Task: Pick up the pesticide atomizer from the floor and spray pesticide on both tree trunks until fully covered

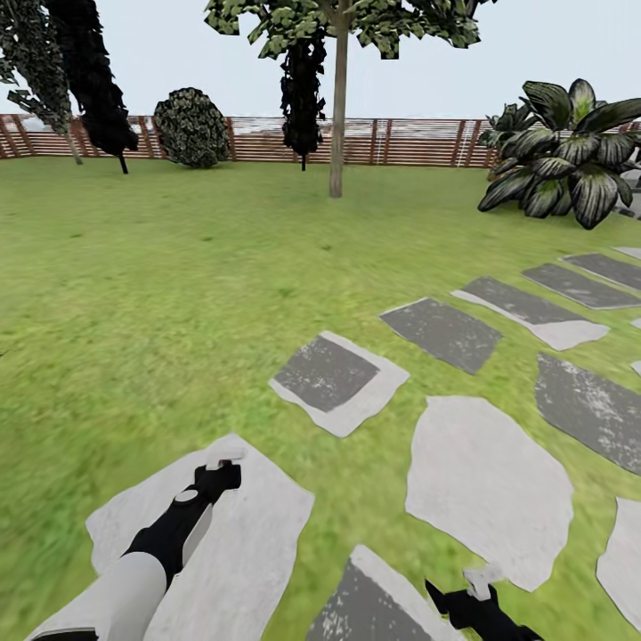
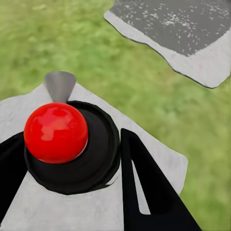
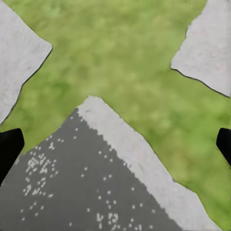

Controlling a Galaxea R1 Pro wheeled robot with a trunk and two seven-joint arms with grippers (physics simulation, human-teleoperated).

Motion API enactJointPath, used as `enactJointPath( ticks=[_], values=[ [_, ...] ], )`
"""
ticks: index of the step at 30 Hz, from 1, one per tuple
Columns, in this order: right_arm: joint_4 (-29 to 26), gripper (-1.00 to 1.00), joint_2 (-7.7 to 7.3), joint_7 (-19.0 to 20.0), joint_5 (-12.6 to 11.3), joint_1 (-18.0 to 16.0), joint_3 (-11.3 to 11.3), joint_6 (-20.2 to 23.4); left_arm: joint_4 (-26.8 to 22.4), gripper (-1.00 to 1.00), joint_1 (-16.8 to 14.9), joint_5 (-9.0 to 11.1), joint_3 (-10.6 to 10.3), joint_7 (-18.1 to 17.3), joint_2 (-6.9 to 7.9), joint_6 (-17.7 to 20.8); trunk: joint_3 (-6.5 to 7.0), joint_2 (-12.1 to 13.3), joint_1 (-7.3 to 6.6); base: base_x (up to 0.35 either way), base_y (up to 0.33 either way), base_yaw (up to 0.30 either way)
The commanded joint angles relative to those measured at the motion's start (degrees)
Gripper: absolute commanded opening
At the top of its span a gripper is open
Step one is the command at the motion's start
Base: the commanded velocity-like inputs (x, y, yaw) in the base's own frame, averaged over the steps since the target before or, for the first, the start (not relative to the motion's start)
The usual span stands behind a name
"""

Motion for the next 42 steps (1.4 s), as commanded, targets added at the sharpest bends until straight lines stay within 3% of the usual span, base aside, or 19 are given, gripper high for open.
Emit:
enactJointPath(
  ticks=[1, 31, 42],
  values=[
    [0.00, 1.00, 0.00, 0.00, 0.00, 0.00, 0.00, 0.00, 0.02, -1.00, -0.01, -0.02, -0.01, 0.04, -0.01, 0.01, 0.00, 0.00, 0.00, 0.338, 0.000, 0.000],
    [0.00, 1.00, -0.03, 0.00, 0.00, 0.00, -0.01, 0.00, 0.10, -1.00, -0.01, -0.01, -0.01, 0.04, -0.01, -0.02, 0.02, 0.00, 0.00, 0.338, 0.000, 0.000],
    [0.00, 1.00, -0.05, 0.00, 0.02, 0.00, 0.00, 0.00, 0.06, -1.00, -0.02, -0.01, -0.01, 0.04, -0.01, -0.02, 0.84, 0.00, 0.00, 0.338, 0.000, -0.066]
  ],
)
